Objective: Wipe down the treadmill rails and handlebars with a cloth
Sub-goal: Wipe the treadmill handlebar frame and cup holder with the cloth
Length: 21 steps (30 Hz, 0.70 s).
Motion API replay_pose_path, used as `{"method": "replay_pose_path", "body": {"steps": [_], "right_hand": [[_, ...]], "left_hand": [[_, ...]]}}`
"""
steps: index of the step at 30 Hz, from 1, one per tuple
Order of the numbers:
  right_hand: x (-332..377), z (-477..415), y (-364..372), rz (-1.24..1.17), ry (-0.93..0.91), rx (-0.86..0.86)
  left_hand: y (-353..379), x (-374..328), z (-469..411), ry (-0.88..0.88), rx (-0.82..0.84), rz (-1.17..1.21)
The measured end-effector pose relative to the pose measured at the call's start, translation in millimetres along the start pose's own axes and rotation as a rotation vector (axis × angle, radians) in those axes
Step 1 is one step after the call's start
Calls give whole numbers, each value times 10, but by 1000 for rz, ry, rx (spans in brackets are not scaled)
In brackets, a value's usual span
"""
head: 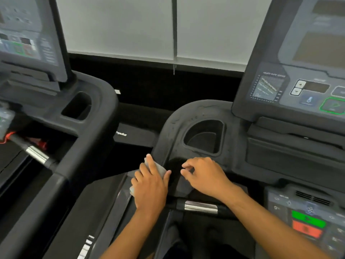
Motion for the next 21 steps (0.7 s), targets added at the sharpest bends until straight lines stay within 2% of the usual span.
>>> {"method": "replay_pose_path", "body": {"steps": [12, 21], "right_hand": [[-356, 121, -448, -49, 130, -147], [-657, -98, -732, 107, 121, -239]], "left_hand": [[-227, -847, -1321, 78, -44, 185], [-385, -1424, -2117, 222, -30, 284]]}}
Point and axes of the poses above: each hand's wrist, its own z-axis away from the middle knuckle, its own y-axis out of the palm, x = y × z, the point moved 9 cm from there along -z, towards the middle knuckle, and after that the axes turned 2 degrees about -x, right-handed, at the moved point
